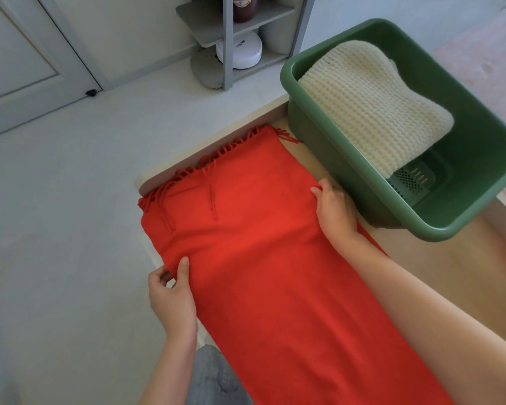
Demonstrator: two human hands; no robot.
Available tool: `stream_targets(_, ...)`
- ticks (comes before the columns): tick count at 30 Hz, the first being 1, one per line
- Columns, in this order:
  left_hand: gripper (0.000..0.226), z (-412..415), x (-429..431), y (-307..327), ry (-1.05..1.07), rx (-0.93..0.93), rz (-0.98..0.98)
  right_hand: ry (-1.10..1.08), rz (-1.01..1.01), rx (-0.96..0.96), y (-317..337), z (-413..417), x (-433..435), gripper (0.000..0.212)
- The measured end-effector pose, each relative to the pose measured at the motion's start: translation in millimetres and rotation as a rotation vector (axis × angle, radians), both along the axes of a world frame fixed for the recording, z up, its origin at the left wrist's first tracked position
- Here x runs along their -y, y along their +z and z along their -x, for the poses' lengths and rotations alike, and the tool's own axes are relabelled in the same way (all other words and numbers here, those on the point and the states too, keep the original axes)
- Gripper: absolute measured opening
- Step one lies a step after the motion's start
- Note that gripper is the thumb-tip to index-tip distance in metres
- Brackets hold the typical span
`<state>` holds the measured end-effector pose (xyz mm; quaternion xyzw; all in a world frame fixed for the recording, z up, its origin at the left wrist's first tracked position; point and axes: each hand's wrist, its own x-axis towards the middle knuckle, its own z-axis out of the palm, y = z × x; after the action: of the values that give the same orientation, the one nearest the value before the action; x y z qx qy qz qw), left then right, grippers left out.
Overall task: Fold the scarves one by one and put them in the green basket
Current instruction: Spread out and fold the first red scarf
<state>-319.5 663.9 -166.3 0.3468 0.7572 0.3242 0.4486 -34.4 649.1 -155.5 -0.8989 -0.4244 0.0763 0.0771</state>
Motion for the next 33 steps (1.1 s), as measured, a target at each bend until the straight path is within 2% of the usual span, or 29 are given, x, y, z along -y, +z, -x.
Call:
stream_targets(3,0.03,4,8,4,-0.005,0.072,0.069,0.0,-0.037,0.03,-2,2,6,0.041)
stream_targets(6,0.032,7,15,8,-0.078,-0.009,0.003,0.146,-0.132,0.132,-1,9,13,0.048)
stream_targets(9,0.035,5,9,13,-0.343,-0.337,-0.414,0.288,-0.244,0.091,2,35,9,0.055)
stream_targets(10,0.034,1,3,14,-0.469,-0.448,-0.549,0.327,-0.228,0.046,2,47,7,0.059)
stream_targets(12,0.035,-7,-14,10,-0.738,-0.537,-0.703,0.406,-0.131,-0.023,-4,68,6,0.066)
stream_targets(14,0.043,-13,-36,-3,-0.986,-0.588,-0.656,0.465,-0.003,-0.033,-15,77,9,0.074)
stream_targets(16,0.059,-11,-51,-20,-1.145,-0.716,-0.539,0.501,0.099,-0.01,-26,72,15,0.08)
stream_targets(20,0.066,-7,-56,-34,-1.209,-0.827,-0.514,0.531,0.114,-0.038,-23,60,19,0.079)
stream_targets(23,0.061,-19,-49,-25,-1.141,-0.803,-0.511,0.4,-0.089,-0.122,-10,61,37,0.064)
stream_targets(25,0.057,-30,-44,-18,-1.156,-0.766,-0.57,0.198,-0.31,-0.122,-7,60,71,0.049)
stream_targets(27,0.056,-46,-40,-14,-1.265,-0.72,-0.653,-0.069,-0.438,-0.135,-7,56,113,0.037)
stream_targets(30,0.056,-76,-41,-18,-1.457,-0.714,-0.712,-0.422,-0.451,-0.167,-9,40,160,0.029)
stream_targets(33,0.058,-102,-50,-27,-1.577,-0.712,-0.722,-0.507,-0.438,-0.199,-9,17,170,0.027)
